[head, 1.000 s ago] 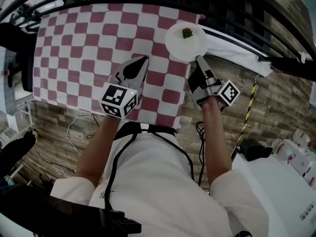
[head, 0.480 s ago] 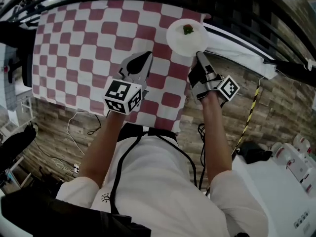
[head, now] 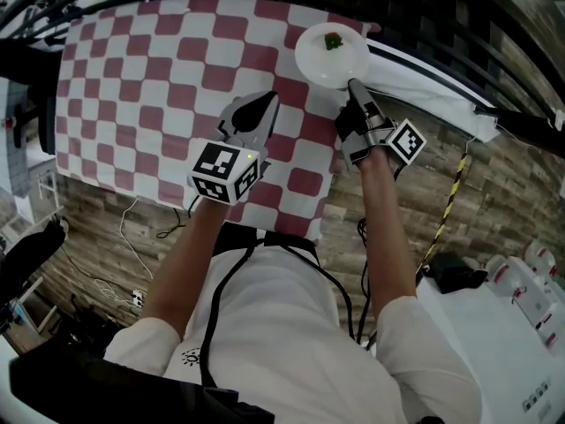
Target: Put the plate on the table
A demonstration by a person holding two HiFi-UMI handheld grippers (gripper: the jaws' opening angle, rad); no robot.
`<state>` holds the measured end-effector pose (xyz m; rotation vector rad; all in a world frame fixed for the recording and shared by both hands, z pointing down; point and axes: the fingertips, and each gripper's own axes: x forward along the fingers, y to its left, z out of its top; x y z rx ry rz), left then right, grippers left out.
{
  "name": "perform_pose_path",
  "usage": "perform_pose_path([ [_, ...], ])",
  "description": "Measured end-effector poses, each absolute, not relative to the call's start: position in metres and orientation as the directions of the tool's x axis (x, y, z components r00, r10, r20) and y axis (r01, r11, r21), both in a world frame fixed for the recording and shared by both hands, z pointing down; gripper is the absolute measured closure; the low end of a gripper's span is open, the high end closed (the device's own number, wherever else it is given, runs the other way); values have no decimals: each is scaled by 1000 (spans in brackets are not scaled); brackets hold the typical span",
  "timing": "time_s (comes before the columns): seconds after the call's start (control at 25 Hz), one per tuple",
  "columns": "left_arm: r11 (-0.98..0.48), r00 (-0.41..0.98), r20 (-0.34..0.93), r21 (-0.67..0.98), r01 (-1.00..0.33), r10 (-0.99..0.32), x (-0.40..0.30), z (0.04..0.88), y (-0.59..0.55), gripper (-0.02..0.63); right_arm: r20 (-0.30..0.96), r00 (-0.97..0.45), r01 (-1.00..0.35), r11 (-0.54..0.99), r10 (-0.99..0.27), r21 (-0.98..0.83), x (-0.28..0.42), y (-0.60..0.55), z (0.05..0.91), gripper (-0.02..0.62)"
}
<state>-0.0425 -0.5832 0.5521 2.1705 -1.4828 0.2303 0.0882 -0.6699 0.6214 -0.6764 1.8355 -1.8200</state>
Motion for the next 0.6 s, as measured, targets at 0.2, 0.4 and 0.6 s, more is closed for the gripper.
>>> perform_pose_path([
  [0.2, -286, 396, 416, 302, -909, -819, -41, 560, -585, 598, 40, -772, -40, -15, -634, -999, 85, -681, 637, 574],
  [0.4, -284, 394, 423, 300, -911, -816, -45, 562, -588, 598, 91, -779, -83, -41, -621, -996, 80, -695, 654, 572],
  [0.6, -287, 394, 429, 295, -912, -813, -48, 563, -585, 598, 156, -780, -141, -72, -606, -987, 75, -704, 664, 574],
])
